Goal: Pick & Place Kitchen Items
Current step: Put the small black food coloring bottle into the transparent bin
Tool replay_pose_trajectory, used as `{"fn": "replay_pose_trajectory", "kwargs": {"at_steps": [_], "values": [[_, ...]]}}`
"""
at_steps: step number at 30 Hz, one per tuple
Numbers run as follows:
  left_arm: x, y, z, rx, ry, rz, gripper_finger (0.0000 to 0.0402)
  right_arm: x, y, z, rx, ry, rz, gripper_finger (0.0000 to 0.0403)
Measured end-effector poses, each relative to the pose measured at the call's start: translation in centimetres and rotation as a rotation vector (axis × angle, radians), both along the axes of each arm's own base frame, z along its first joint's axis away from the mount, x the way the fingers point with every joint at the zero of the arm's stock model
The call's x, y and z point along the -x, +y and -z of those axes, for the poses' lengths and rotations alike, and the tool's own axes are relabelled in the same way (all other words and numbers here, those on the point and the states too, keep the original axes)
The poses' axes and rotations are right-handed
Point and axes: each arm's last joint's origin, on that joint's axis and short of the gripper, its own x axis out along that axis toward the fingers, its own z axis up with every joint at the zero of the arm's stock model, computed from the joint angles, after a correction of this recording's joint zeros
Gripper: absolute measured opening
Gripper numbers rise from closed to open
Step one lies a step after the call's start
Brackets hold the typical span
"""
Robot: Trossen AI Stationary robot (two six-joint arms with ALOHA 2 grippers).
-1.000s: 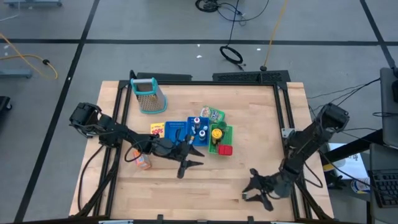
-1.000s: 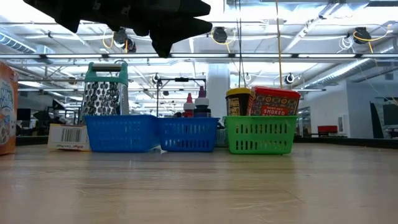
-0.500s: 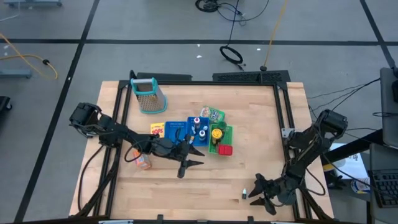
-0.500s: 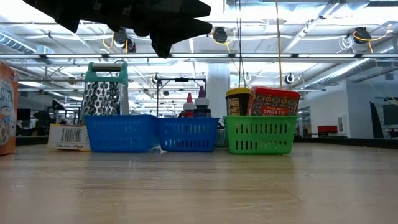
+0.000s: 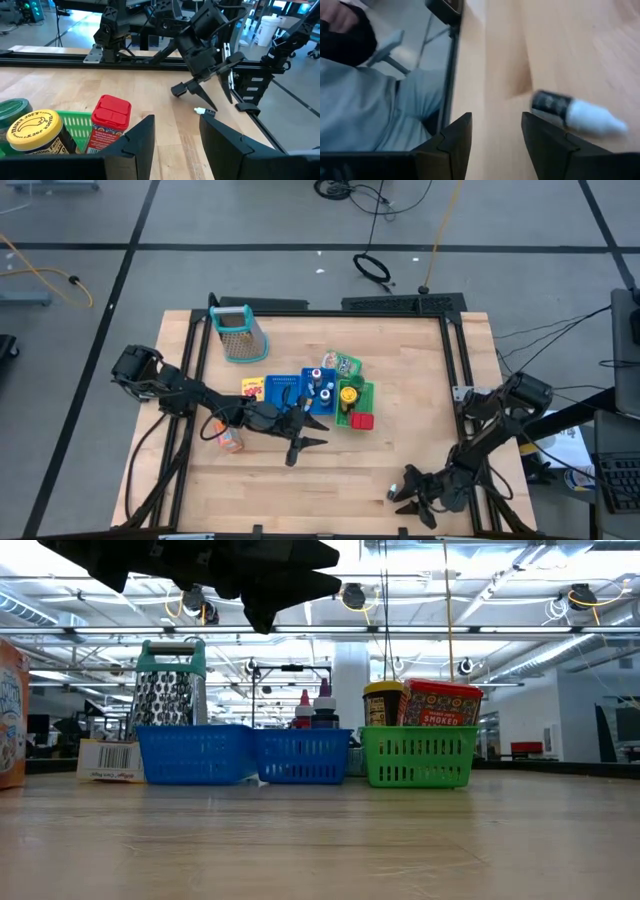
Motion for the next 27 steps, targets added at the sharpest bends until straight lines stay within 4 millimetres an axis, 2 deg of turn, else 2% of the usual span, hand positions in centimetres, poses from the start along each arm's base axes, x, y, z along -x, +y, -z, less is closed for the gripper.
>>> {"fn": "replay_pose_trajectory", "kwargs": {"at_steps": [14,21,27], "values": [[0.0,0.0,0.0,-0.006,-0.001,0.001,0.0159,-2.1,-1.3,0.3,0.094,-0.063,-0.002,0.0164],[0.0,0.0,0.0,-0.006,-0.001,0.001,0.0159,-3.1,-1.3,-0.9,0.145,-0.239,-0.060,0.0164],[0.0,0.0,0.0,-0.009,-0.002,0.001,0.0159,-3.7,-1.8,-1.0,0.204,-0.277,-0.056,0.0164]]}}
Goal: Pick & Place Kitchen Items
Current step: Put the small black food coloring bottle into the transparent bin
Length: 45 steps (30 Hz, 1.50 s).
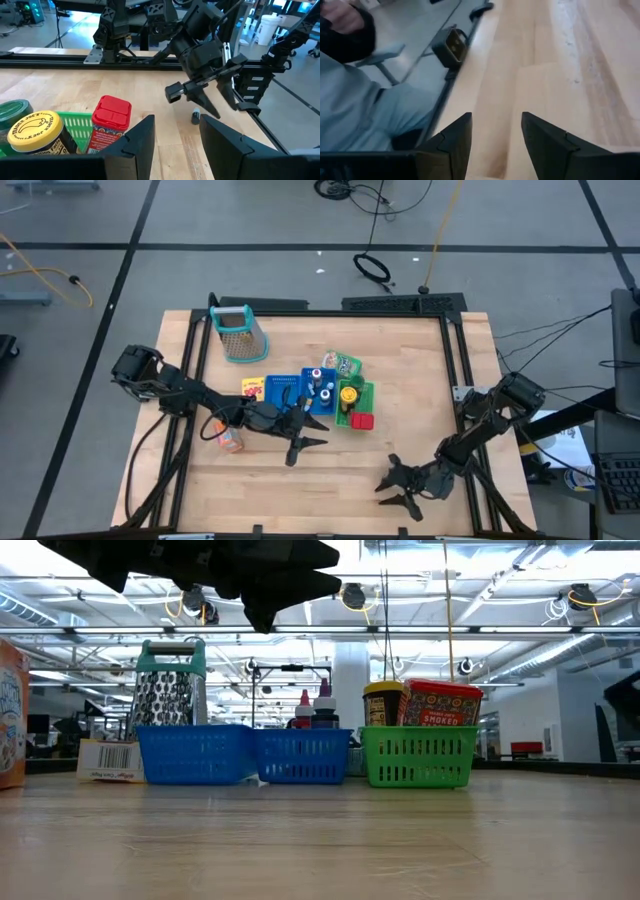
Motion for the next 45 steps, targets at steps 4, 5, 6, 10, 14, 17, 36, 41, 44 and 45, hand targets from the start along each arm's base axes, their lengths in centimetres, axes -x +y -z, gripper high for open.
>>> {"fn": "replay_pose_trajectory", "kwargs": {"at_steps": [4,5,6,10,14,17,36,41,44,45], "values": [[0.0,0.0,0.0,-0.001,0.001,0.000,0.0159,-0.1,-0.6,0.6,0.053,0.033,0.066,0.0164],[0.0,0.0,0.0,-0.001,0.001,0.000,0.0159,-0.1,-0.7,0.7,0.065,0.045,0.083,0.0164],[0.0,0.0,0.0,-0.002,0.001,0.000,0.0159,-0.1,-0.8,0.9,0.077,0.061,0.094,0.0164],[0.0,0.0,0.0,-0.003,0.001,-0.001,0.0159,0.0,-1.0,1.2,0.114,0.071,0.120,0.0164],[0.0,0.1,0.0,-0.005,0.001,-0.002,0.0159,0.1,-1.2,1.4,0.127,0.095,0.134,0.0164],[0.0,0.1,0.0,-0.006,0.001,-0.003,0.0159,0.2,-1.4,1.7,0.147,0.115,0.146,0.0164],[-0.1,0.4,0.0,-0.001,0.002,-0.011,0.0159,3.3,-2.8,6.4,0.304,0.186,0.331,0.0164],[-0.1,0.4,0.0,-0.001,0.001,-0.012,0.0159,4.0,-2.9,6.7,0.287,0.160,0.306,0.0164],[-0.1,0.4,0.0,-0.001,0.001,-0.012,0.0159,4.0,-2.9,6.7,0.282,0.160,0.300,0.0164],[-0.1,0.4,0.0,-0.001,0.001,-0.011,0.0159,4.0,-2.9,6.7,0.281,0.162,0.300,0.0164]]}}
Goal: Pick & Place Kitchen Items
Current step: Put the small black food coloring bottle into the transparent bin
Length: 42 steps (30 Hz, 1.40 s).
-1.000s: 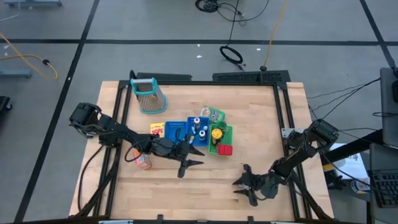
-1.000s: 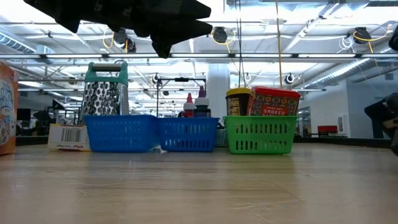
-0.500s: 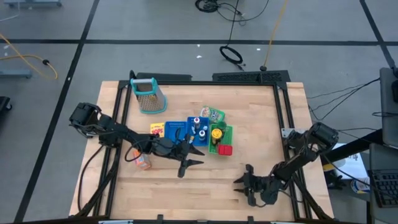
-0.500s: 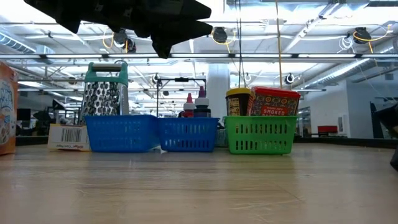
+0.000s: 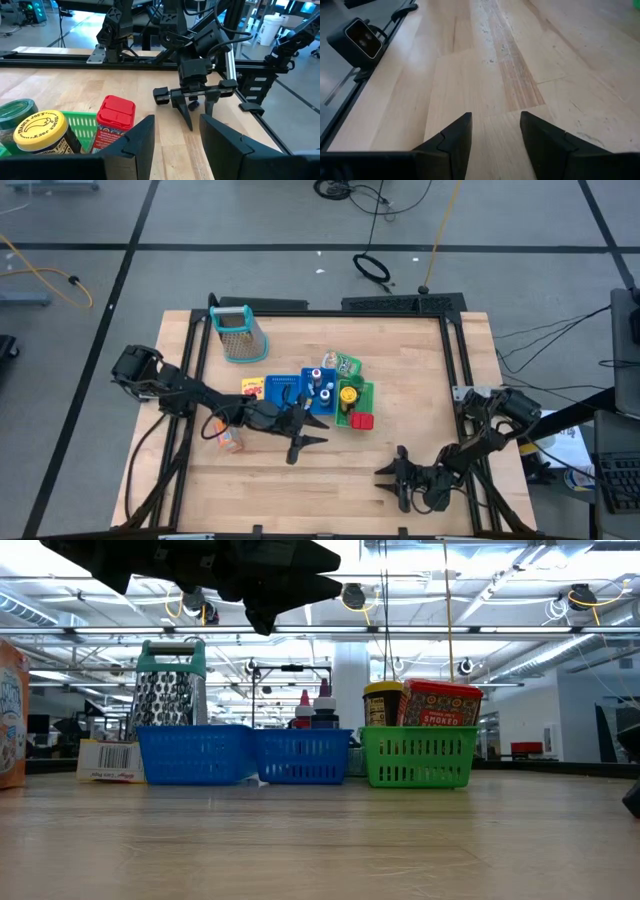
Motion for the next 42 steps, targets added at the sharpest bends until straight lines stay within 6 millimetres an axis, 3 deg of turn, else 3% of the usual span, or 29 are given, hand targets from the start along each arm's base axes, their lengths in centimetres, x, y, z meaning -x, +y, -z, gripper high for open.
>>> {"fn": "replay_pose_trajectory", "kwargs": {"at_steps": [10,20,34,42], "values": [[0.0,0.0,0.0,-0.001,0.000,-0.001,0.0159,1.0,0.3,0.2,0.008,0.007,0.001,0.0164],[-0.1,0.2,0.0,-0.002,-0.001,-0.005,0.0159,3.4,1.1,0.4,0.043,-0.026,-0.029,0.0164],[-0.1,0.3,0.0,0.001,-0.001,-0.012,0.0159,3.2,0.8,0.4,0.064,-0.036,-0.002,0.0164],[-0.1,0.3,0.0,0.000,-0.001,-0.012,0.0159,2.8,0.7,0.4,0.066,-0.048,0.006,0.0109]]}}
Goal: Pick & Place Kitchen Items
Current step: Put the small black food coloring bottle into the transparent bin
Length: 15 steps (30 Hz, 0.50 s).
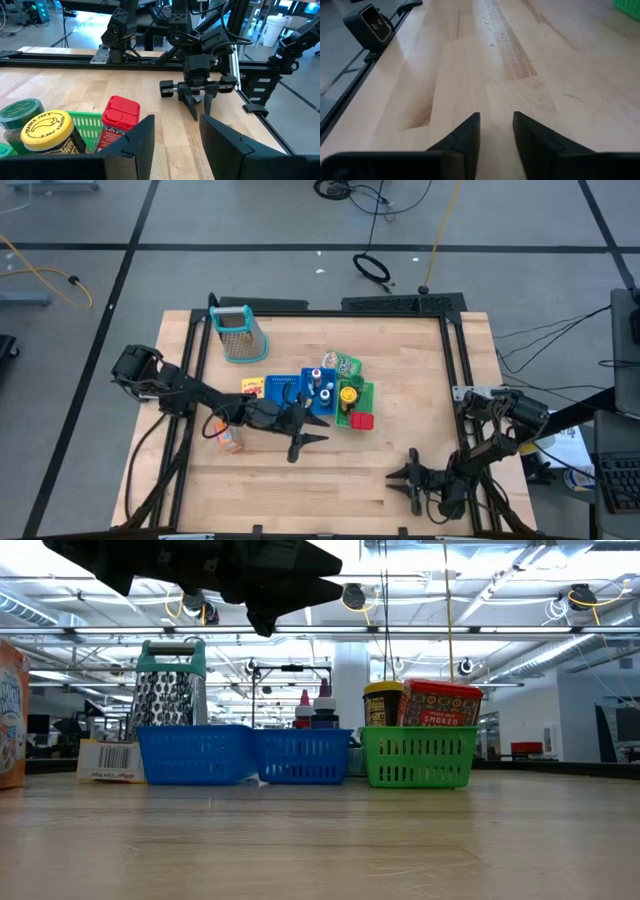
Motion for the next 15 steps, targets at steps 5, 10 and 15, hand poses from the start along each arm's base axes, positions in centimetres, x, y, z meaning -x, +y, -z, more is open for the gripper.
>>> {"fn": "replay_pose_trajectory", "kwargs": {"at_steps": [5,10,15], "values": [[0.00,0.00,0.00,0.000,0.000,0.000,0.0159,-0.11,0.11,-0.09,-0.010,-0.005,-0.006,0.0074],[0.00,0.00,0.00,0.001,0.000,0.001,0.0159,-0.37,0.11,-0.12,-0.012,0.002,-0.014,0.0069],[0.00,0.00,0.00,0.001,0.000,0.001,0.0159,-0.94,0.29,-0.41,-0.016,-0.030,-0.024,0.0044]]}}
